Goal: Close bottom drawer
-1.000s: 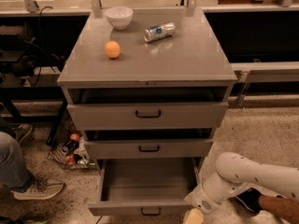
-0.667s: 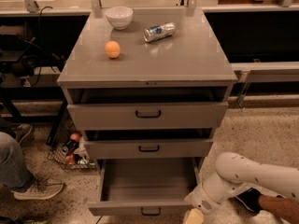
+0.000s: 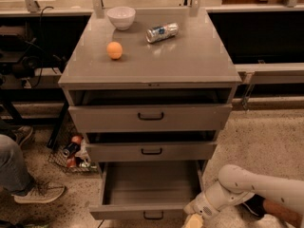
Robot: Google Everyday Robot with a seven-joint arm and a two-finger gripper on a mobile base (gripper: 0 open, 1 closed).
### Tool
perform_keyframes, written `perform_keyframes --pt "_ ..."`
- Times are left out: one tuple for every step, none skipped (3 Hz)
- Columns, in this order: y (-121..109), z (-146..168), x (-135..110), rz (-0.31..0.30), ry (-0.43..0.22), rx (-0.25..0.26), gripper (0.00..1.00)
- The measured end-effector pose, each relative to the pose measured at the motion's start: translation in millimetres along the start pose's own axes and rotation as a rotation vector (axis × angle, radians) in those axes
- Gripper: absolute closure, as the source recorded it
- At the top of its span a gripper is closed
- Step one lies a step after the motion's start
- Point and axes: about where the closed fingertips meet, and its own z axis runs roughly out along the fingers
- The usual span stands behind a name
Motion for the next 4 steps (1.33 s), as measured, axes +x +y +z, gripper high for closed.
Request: perform_keyframes --pt "-60 34 24 0.064 -0.058 0.023 0.48" --pt "-96 50 38 0.101 -0.121 0.057 0.71" --pt "-96 53 38 0.102 -0.121 0.052 0.95" --pt "-95 54 37 0.101 -0.119 0.049 1.0"
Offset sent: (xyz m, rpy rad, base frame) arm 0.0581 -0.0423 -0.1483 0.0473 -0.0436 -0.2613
